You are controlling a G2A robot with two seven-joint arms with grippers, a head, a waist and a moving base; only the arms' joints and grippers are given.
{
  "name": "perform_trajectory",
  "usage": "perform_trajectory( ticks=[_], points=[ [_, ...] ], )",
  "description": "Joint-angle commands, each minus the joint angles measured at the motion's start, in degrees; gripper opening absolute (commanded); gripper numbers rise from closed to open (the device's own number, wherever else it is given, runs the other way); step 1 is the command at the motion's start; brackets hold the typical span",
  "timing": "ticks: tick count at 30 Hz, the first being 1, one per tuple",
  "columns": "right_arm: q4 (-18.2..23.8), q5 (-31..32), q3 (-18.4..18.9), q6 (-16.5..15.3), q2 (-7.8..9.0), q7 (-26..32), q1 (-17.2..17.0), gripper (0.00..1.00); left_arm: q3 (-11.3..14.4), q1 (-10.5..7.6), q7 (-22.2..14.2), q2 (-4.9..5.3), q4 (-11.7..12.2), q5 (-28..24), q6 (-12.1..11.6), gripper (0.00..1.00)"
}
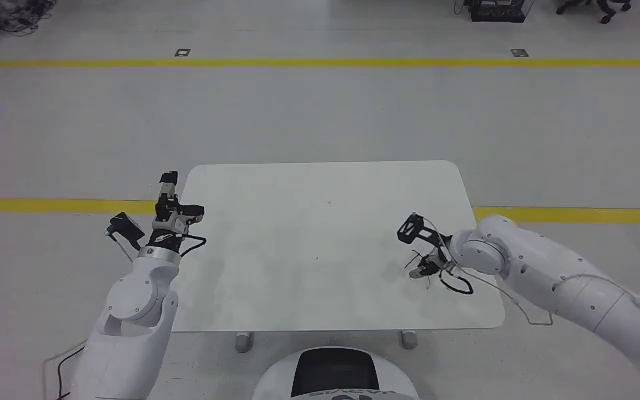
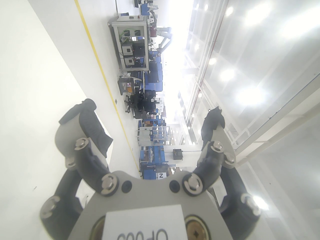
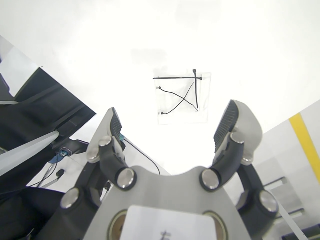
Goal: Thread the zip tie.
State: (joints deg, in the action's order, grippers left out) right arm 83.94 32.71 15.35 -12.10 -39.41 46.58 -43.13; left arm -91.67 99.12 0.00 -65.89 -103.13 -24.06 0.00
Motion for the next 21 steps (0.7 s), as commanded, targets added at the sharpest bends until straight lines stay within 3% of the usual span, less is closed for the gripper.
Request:
perform_trajectory(
  ticks=[1, 4, 12, 21],
  points=[
    [-1.1, -0.3, 0.2, -0.3, -0.48, 0.3, -0.3, 1.00, 0.0, 0.00, 0.0, 0.00, 0.0, 0.0, 0.0, 1.00],
    [-2.4, -0.4, 0.4, -2.2, -1.15, 0.3, -0.5, 1.00, 0.0, 0.00, 0.0, 0.00, 0.0, 0.0, 0.0, 1.00],
    [-2.4, -0.4, 0.4, -2.2, -1.15, 0.3, -0.5, 1.00, 0.0, 0.00, 0.0, 0.00, 0.0, 0.0, 0.0, 1.00],
    [-0.8, 2.5, 2.4, 0.1, -0.64, 1.4, -2.3, 1.00, 0.0, 0.00, 0.0, 0.00, 0.0, 0.0, 0.0, 1.00]
  ],
)
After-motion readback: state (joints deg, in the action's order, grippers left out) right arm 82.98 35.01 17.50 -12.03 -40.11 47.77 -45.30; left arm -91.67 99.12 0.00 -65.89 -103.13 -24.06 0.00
